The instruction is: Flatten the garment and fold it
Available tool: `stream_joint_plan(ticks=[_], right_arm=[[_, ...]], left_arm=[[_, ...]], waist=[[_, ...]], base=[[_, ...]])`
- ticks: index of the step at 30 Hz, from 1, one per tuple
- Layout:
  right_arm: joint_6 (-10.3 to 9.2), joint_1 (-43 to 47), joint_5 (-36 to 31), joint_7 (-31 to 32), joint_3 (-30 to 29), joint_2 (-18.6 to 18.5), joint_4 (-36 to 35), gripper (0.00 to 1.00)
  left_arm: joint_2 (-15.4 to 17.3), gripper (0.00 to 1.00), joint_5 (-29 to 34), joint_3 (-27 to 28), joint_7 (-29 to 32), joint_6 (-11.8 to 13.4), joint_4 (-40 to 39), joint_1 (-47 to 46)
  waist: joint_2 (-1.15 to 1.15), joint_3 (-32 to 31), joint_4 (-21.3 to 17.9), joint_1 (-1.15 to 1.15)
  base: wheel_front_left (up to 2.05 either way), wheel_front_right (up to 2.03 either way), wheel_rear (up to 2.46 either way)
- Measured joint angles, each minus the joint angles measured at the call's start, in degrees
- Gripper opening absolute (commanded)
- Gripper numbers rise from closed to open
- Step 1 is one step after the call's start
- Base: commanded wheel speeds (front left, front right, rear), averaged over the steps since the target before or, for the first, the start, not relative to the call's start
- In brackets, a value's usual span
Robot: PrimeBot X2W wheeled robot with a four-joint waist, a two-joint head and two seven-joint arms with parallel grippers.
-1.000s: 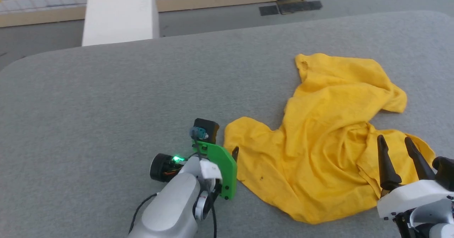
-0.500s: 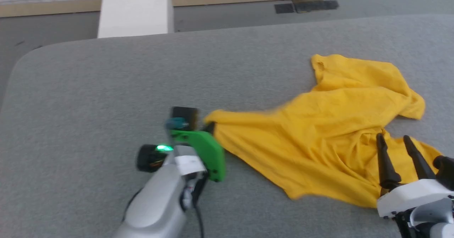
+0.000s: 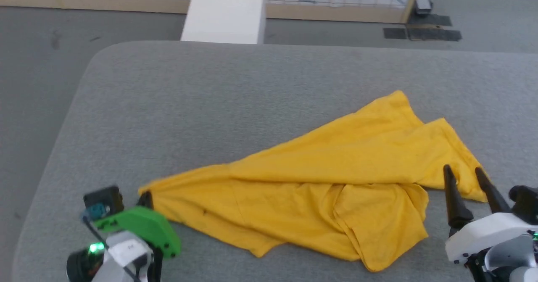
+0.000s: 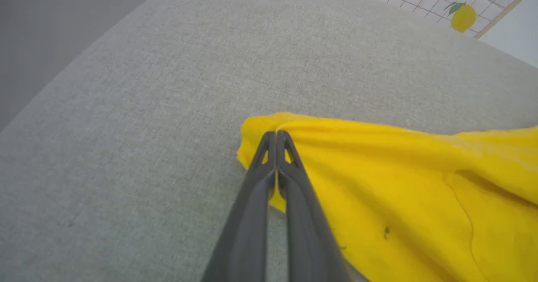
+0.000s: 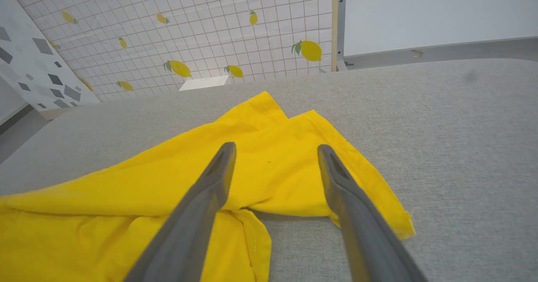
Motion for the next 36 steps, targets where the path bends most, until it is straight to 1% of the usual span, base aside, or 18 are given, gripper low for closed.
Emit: stream_joint_plan(ticks=[1, 3, 4, 5, 8, 11, 14, 15, 18, 19, 20, 21, 23, 25, 27, 30, 33, 36], right_arm=[[0.0, 0.2, 0.0, 1.1, 0.3, 0.0, 0.3, 1.0], [0.0, 0.9, -0.4, 3.6, 0.9, 0.0, 0.6, 1.0], [0.0, 2.2, -1.2, 7.1, 1.5, 0.0, 0.7, 1.0], [0.0, 2.8, -1.6, 9.0, 1.5, 0.1, 0.7, 1.0], [0.0, 3.9, -2.8, 13.8, 0.7, 0.1, 0.7, 1.0], [0.0, 4.3, -3.0, 18.1, 0.3, 0.0, 1.0, 1.0], [0.0, 4.3, -3.7, 22.1, 1.7, 0.0, 1.1, 1.0], [0.0, 4.2, -4.5, 24.6, 3.3, 0.0, 1.4, 1.0], [0.0, 3.9, -5.7, 27.9, 4.9, 0.0, 2.5, 1.0], [-0.01, 3.4, -6.1, 29.1, 5.3, -0.1, 2.7, 0.51], [-0.01, 3.1, -6.1, 30.0, 5.3, -0.1, 2.8, 0.28], [-0.01, 2.7, -6.1, 30.6, 5.3, -0.1, 2.7, 0.0], [0.0, 2.3, -6.8, 30.7, 4.1, -0.1, 2.7, 0.0], [0.03, 2.1, -7.0, 29.6, 1.3, 0.2, 2.3, 0.0], [0.03, 2.1, -7.7, 28.1, -2.6, 0.3, 1.3, 0.0], [0.03, 2.1, -9.7, 26.4, -10.0, 0.2, -2.1, 0.0], [0.03, 2.1, -11.7, 26.1, -15.9, 0.1, -5.1, 0.0], [0.02, 2.1, -13.6, 26.3, -22.0, 0.1, -6.2, 0.0]], left_arm=[[0.1, 1.0, -0.3, 0.0, 0.4, -0.1, -0.1, 1.1], [0.1, 1.0, -1.0, 0.1, -0.3, -0.6, -0.4, 2.5], [-0.3, 1.0, -1.1, 0.4, -3.3, -1.7, -1.2, 3.2], [-0.7, 1.0, -1.0, 0.5, -5.6, -2.4, -1.7, 3.4], [-1.7, 1.0, -0.3, 0.6, -12.6, -3.9, -2.6, 3.3], [-2.8, 1.0, 0.9, 0.5, -17.8, -5.5, -2.7, 3.3], [-3.6, 1.0, 2.8, 1.0, -19.7, -6.7, -2.7, 2.8], [-4.8, 1.0, 4.6, 2.1, -19.8, -7.9, -3.1, 2.0], [-6.2, 1.0, 6.8, 3.7, -19.8, -8.8, -4.0, 1.8], [-6.7, 1.0, 7.4, 4.1, -19.8, -9.3, -4.2, 1.8], [-7.0, 1.0, 7.8, 4.4, -19.9, -9.6, -4.3, 1.8], [-7.5, 1.0, 8.2, 4.8, -19.9, -9.9, -4.3, 1.8], [-8.3, 1.0, 8.9, 5.3, -19.9, -10.6, -4.1, 1.8], [-8.8, 1.0, 10.0, 5.9, -19.9, -11.1, -3.8, 1.9], [-9.2, 1.0, 10.5, 6.5, -19.9, -11.6, -3.5, 1.9], [-9.7, 1.0, 10.9, 7.5, -20.1, -12.4, -2.9, 2.0], [-10.0, 1.0, 11.2, 8.1, -20.1, -13.0, -2.5, 2.2], [-10.3, 1.0, 11.7, 8.4, -20.1, -13.8, -2.2, 2.2]], waist=[[0.0, -0.1, 0.5, 0.0], [0.0, -0.4, 1.3, 0.0], [0.0, -0.5, 1.8, 0.0], [0.0, -0.6, 2.0, 0.0], [0.0, -0.3, 2.4, 0.0], [0.0, 0.3, 2.7, 0.0], [0.0, 1.0, 2.9, 0.0], [0.0, 1.7, 3.2, 0.0], [0.0, 2.3, 3.4, 0.0], [0.0, 2.5, 3.4, 0.0], [0.0, 2.6, 3.5, 0.0], [0.0, 2.6, 3.5, 0.0], [0.0, 2.5, 3.6, 0.0], [0.0, 2.3, 3.7, 0.0], [0.0, 1.8, 3.6, 0.0], [0.0, 1.1, 3.4, 0.0], [0.0, 0.6, 3.0, 0.0], [0.0, 0.3, 2.2, 0.0]], base=[[0.0, 0.0, 0.0], [0.0, 0.0, 0.0], [0.0, 0.0, 0.0], [0.0, 0.0, 0.0], [0.0, 0.0, 0.0], [0.0, 0.0, 0.0], [0.0, 0.0, 0.0], [0.0, 0.0, 0.0], [0.0, 0.0, 0.0], [0.0, 0.0, 0.0], [0.0, 0.0, 0.0], [0.0, 0.0, 0.0], [0.0, 0.0, 0.0], [0.0, 0.0, 0.0], [0.0, 0.0, 0.0], [0.0, 0.0, 0.0], [0.0, 0.0, 0.0], [0.0, 0.0, 0.0]])
